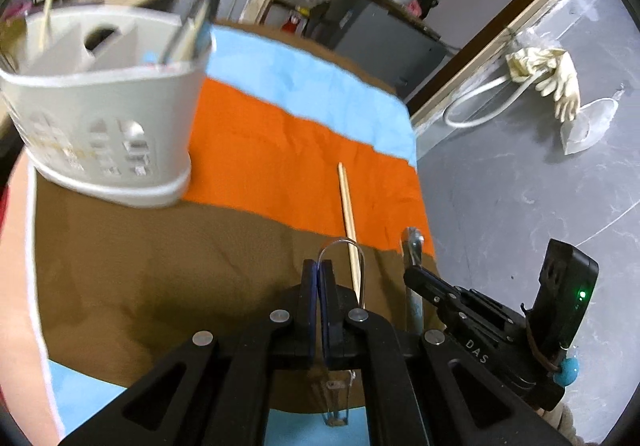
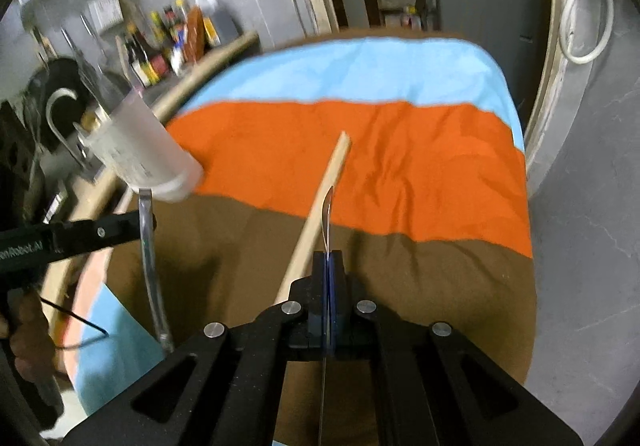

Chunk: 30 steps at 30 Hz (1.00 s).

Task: Organize utensils
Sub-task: 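Carry the held tongs and knife over the white caddy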

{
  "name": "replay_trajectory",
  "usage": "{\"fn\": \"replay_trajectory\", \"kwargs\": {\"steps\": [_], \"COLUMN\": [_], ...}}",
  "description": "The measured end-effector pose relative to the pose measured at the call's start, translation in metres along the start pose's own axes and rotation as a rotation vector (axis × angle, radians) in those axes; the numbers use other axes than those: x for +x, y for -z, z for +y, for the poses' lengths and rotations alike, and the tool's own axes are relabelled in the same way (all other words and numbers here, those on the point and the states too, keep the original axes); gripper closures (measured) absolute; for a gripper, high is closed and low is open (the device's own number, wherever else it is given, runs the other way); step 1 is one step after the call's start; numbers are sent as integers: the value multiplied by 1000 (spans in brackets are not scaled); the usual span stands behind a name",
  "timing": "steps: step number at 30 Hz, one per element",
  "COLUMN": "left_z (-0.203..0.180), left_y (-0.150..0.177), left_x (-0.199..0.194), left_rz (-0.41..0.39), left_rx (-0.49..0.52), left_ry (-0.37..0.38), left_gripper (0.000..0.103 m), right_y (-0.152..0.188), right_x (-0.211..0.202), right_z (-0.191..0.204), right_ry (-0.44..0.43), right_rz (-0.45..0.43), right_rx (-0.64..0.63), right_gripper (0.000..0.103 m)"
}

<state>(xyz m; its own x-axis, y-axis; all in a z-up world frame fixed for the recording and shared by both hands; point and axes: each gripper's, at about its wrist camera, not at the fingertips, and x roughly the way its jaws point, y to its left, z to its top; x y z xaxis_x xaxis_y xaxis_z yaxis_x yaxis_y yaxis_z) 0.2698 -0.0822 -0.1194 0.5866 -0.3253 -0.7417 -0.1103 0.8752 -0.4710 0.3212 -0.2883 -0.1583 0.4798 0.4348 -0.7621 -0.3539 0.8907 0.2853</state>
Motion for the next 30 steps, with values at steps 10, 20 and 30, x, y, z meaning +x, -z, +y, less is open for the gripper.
{"fn": "replay_trajectory", "kwargs": {"steps": [10,20,30], "left_z": [-1,16,71], "left_y": [-12,-52,-100], "left_x": [-51,-113,-172], "left_rz": [-181,-279,-417], "left_rx": [99,122,112], "left_ry": [16,6,-73], "left_gripper": [101,101,101], "right_y": [-7,-53,-93], "right_x": [-46,-91,-103], "right_z": [33,89,169], "right_ry": [-22,-58,-158], "right_rz": [-276,-492,-690], "right_rx": [14,-34,-89], "right_gripper": [102,102,102]}}
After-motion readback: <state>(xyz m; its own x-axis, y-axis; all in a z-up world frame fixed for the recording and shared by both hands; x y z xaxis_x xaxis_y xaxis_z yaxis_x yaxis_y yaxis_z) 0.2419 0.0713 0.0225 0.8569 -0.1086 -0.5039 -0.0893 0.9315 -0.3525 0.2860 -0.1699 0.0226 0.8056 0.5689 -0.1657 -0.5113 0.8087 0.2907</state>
